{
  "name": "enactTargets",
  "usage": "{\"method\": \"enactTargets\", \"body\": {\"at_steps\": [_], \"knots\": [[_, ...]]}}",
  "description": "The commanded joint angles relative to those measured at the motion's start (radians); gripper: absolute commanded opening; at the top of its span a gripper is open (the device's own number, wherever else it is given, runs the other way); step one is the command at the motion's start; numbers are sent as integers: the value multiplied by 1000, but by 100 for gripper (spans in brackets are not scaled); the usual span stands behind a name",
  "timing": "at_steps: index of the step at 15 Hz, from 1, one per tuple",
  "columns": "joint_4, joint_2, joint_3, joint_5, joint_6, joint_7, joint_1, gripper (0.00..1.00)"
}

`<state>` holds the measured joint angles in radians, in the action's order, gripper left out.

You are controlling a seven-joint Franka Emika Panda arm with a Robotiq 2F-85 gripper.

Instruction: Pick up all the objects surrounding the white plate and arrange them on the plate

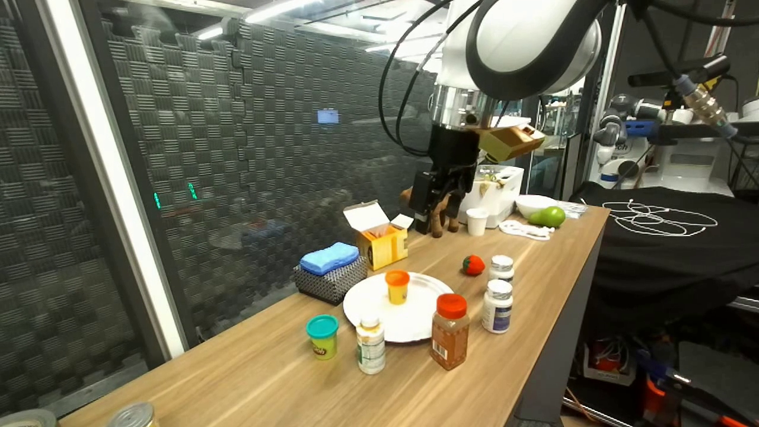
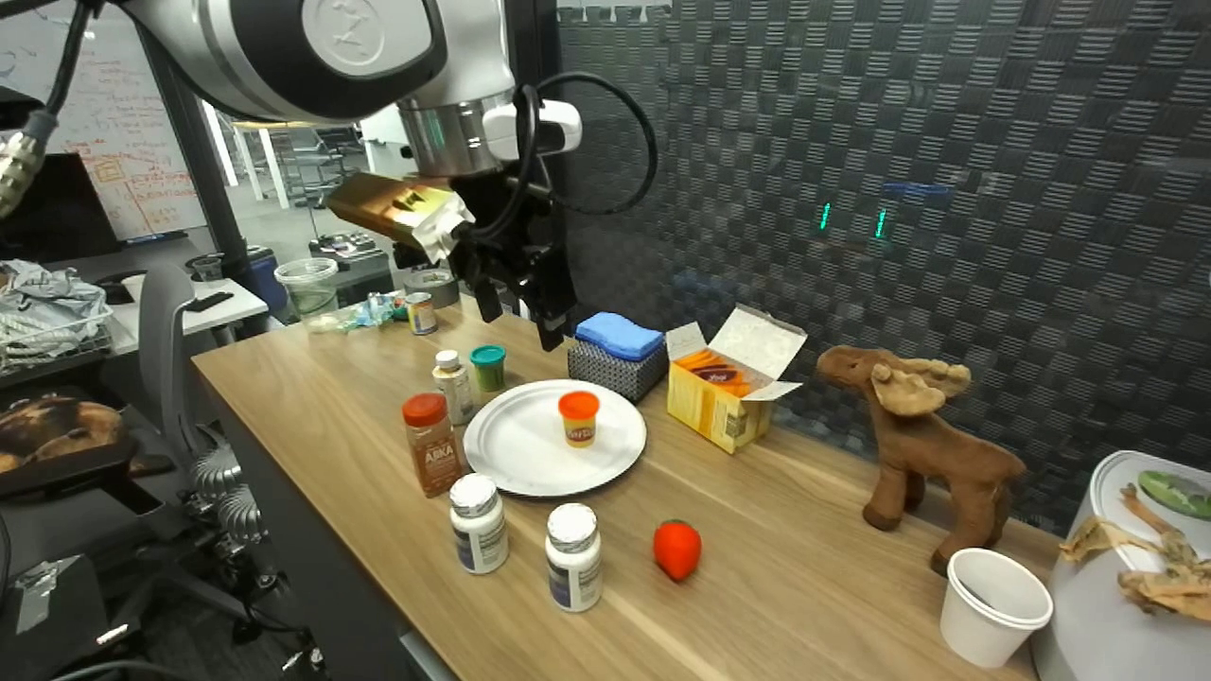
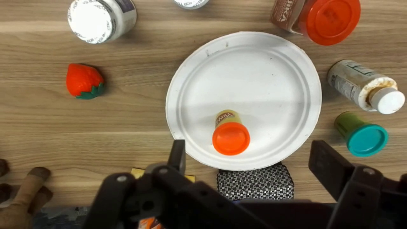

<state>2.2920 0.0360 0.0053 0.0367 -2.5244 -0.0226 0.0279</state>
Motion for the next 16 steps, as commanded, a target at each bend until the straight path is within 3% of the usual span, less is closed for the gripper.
{"method": "enactTargets", "body": {"at_steps": [1, 7, 16], "knots": [[-39, 46, -10, 53, -20, -45, -11, 100], [-166, 209, -112, 150, 23, -225, -47, 100], [-327, 362, -150, 21, 176, -215, -119, 100]]}}
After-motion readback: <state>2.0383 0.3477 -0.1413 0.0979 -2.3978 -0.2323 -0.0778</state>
